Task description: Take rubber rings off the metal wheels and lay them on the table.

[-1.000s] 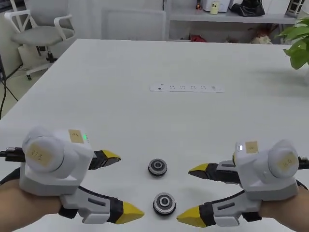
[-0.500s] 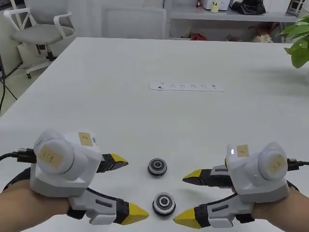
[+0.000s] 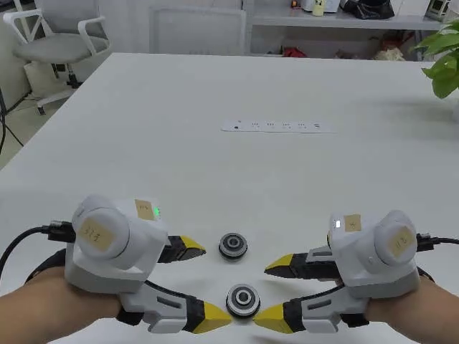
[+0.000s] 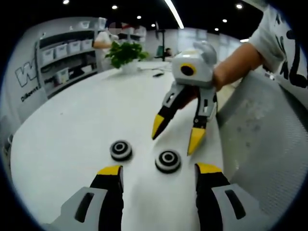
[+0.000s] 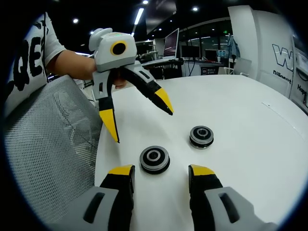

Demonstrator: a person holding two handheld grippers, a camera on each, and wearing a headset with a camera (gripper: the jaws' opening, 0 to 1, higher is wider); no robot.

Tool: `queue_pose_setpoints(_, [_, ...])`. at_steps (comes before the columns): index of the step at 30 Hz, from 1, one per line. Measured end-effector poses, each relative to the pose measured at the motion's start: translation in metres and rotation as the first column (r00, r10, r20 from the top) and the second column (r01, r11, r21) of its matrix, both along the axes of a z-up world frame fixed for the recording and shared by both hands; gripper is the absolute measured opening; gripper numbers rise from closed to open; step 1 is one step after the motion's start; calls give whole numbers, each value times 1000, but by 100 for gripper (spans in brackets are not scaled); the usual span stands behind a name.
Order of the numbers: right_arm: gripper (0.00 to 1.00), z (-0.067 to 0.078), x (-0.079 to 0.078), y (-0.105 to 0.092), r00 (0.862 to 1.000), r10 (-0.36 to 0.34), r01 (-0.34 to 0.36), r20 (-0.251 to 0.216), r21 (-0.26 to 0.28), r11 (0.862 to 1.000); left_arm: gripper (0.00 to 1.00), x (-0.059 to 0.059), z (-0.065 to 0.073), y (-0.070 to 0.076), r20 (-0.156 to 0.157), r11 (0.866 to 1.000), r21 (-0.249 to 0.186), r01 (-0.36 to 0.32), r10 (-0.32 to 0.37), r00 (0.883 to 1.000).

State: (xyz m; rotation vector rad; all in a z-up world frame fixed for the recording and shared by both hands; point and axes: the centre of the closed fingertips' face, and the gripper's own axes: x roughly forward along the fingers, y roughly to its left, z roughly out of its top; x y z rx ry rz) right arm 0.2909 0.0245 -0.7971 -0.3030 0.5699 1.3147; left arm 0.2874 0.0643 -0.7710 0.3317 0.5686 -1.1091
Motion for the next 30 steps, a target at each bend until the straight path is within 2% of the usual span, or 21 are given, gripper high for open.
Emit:
queue_pose_setpoints(4, [38,-2,-1,1,1000,5,-5,-6,2,1000,56,0,-3,-4,1,1000,6,12,-12,1000])
queue_pose_setpoints(18, [29,-6,-1,4,1000,13,-13,-25,2,1000,43,0,-13,-18,-42,999,10,46,-46,998])
queue_pose_setpoints(26, [27,-8,-3,6,999,21,-21,-25,1,1000,35,2,-13,-26,-58,999,-1,49,-49,997])
queue_pose_setpoints(30, [27,-8,-4,5,999,22,-22,-26,2,1000,33,0,-15,-29,-60,998,4,61,-61,996])
